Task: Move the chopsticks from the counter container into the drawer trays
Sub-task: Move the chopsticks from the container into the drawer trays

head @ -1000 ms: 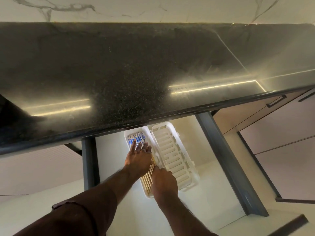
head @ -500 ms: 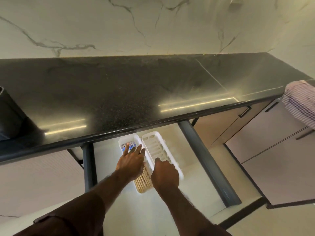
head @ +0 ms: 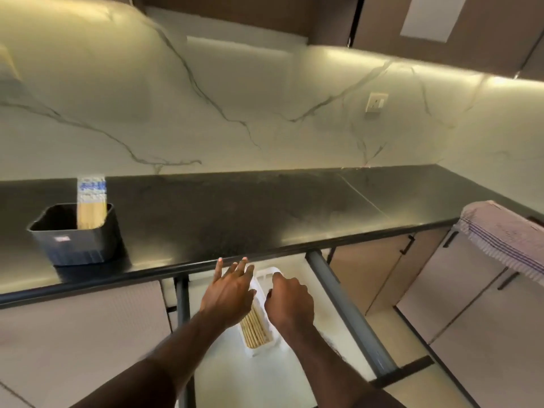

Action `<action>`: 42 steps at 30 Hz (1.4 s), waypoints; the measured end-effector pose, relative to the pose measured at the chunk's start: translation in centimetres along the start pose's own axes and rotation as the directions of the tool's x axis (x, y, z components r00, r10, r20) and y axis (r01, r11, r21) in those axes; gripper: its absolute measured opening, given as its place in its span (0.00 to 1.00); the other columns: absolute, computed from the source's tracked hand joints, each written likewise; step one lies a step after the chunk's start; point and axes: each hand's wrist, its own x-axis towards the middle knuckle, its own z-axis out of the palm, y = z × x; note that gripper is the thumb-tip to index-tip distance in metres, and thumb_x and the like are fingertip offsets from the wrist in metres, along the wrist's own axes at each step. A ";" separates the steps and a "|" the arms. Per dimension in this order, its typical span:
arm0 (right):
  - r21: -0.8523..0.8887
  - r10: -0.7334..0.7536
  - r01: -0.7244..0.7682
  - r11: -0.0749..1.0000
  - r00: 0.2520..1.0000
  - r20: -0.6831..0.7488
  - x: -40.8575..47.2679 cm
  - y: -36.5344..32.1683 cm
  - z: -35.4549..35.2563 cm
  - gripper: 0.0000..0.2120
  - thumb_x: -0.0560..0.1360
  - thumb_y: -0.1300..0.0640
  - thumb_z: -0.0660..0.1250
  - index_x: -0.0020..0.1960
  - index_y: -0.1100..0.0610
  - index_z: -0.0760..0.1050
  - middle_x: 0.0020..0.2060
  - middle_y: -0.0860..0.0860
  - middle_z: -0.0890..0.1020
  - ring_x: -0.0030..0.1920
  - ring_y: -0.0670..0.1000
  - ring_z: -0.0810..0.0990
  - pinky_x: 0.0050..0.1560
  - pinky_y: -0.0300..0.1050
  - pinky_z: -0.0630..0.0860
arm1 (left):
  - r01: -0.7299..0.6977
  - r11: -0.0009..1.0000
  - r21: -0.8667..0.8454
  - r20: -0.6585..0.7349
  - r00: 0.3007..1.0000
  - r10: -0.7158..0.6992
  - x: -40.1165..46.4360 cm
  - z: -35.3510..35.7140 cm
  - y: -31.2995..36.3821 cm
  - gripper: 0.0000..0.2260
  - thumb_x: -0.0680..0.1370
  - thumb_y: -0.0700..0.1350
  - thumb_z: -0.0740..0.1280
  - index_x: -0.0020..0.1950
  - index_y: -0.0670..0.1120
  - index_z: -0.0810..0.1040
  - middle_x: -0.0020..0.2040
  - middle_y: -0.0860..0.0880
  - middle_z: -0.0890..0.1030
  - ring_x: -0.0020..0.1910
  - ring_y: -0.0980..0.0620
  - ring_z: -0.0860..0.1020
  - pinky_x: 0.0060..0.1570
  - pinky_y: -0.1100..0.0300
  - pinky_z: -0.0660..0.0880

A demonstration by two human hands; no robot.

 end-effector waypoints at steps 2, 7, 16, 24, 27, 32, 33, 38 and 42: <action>0.029 -0.023 0.024 0.999 0.999 -0.037 0.1 -2.0 -1.4 0.22 0.76 0.46 0.68 0.67 0.52 0.72 0.59 0.51 0.81 0.55 0.53 0.82 0.55 0.48 0.79 | 0.020 1.000 -0.014 -0.053 0.998 -0.021 -0.9 -2.2 -1.4 0.28 0.82 0.55 0.57 0.79 0.49 0.54 0.80 0.47 0.54 0.78 0.48 0.55 0.72 0.45 0.33; 0.179 -0.060 0.083 0.980 0.990 -0.129 0.4 -8.2 -3.7 0.15 0.77 0.50 0.66 0.62 0.51 0.75 0.55 0.52 0.83 0.54 0.56 0.82 0.51 0.49 0.80 | 0.091 0.995 -0.031 -0.171 0.981 -0.095 -2.4 -7.9 -5.9 0.28 0.82 0.54 0.58 0.79 0.47 0.54 0.80 0.45 0.53 0.78 0.48 0.55 0.72 0.46 0.34; 0.309 -0.155 0.214 0.927 0.966 -0.205 0.9 -21.8 -3.3 0.11 0.77 0.50 0.64 0.58 0.50 0.76 0.49 0.53 0.84 0.49 0.58 0.82 0.46 0.47 0.77 | 0.143 0.976 -0.167 -0.282 0.941 -0.186 -6.1 -14.4 -17.3 0.28 0.81 0.52 0.60 0.78 0.46 0.56 0.80 0.45 0.54 0.79 0.49 0.53 0.75 0.45 0.40; 0.425 -0.145 0.217 0.879 0.970 -0.195 2.1 -34.7 1.0 0.11 0.77 0.52 0.68 0.59 0.52 0.77 0.48 0.49 0.85 0.40 0.46 0.82 0.35 0.37 0.77 | 0.170 0.954 -0.248 -0.231 0.946 -0.228 -8.4 -16.8 -31.3 0.27 0.81 0.46 0.60 0.79 0.47 0.57 0.79 0.46 0.58 0.79 0.51 0.52 0.76 0.46 0.45; 0.428 -0.162 0.226 0.875 0.970 -0.182 2.7 -38.2 2.7 0.12 0.76 0.52 0.69 0.59 0.52 0.77 0.51 0.50 0.85 0.44 0.48 0.85 0.37 0.37 0.80 | 0.157 0.956 -0.249 -0.232 0.948 -0.216 -8.1 -17.1 -35.0 0.27 0.81 0.46 0.61 0.79 0.48 0.56 0.79 0.47 0.58 0.79 0.51 0.52 0.75 0.46 0.44; 0.395 -0.180 0.231 0.889 0.970 -0.162 4.3 -41.4 5.6 0.14 0.76 0.53 0.70 0.61 0.53 0.76 0.54 0.50 0.84 0.48 0.49 0.85 0.43 0.41 0.83 | 0.145 0.947 -0.285 -0.250 0.943 -0.220 -7.2 -16.1 -38.1 0.25 0.81 0.46 0.62 0.77 0.49 0.60 0.78 0.47 0.61 0.77 0.50 0.58 0.74 0.46 0.44; 0.393 -0.178 0.227 0.891 0.971 -0.157 4.7 -41.8 6.1 0.14 0.76 0.53 0.70 0.61 0.53 0.77 0.55 0.51 0.84 0.49 0.49 0.85 0.43 0.40 0.83 | 0.153 0.944 -0.291 -0.239 0.944 -0.227 -7.0 -15.8 -38.5 0.24 0.81 0.46 0.61 0.77 0.49 0.60 0.78 0.47 0.61 0.77 0.49 0.59 0.74 0.46 0.44; 0.386 -0.178 0.211 0.898 0.977 -0.121 7.2 -43.4 8.7 0.14 0.76 0.52 0.69 0.60 0.53 0.77 0.54 0.51 0.84 0.49 0.49 0.84 0.42 0.37 0.79 | 0.189 0.925 -0.329 -0.180 0.949 -0.258 -5.6 -14.6 -40.6 0.22 0.82 0.43 0.59 0.77 0.46 0.61 0.78 0.46 0.61 0.76 0.49 0.63 0.74 0.45 0.41; 0.396 -0.173 0.201 0.896 0.979 -0.108 9.6 -44.7 10.6 0.13 0.77 0.51 0.68 0.60 0.54 0.78 0.53 0.51 0.84 0.49 0.49 0.84 0.44 0.37 0.78 | 0.221 0.916 -0.336 -0.138 0.950 -0.280 -3.4 -14.1 -42.4 0.22 0.83 0.44 0.57 0.77 0.46 0.60 0.78 0.45 0.61 0.77 0.49 0.58 0.74 0.46 0.40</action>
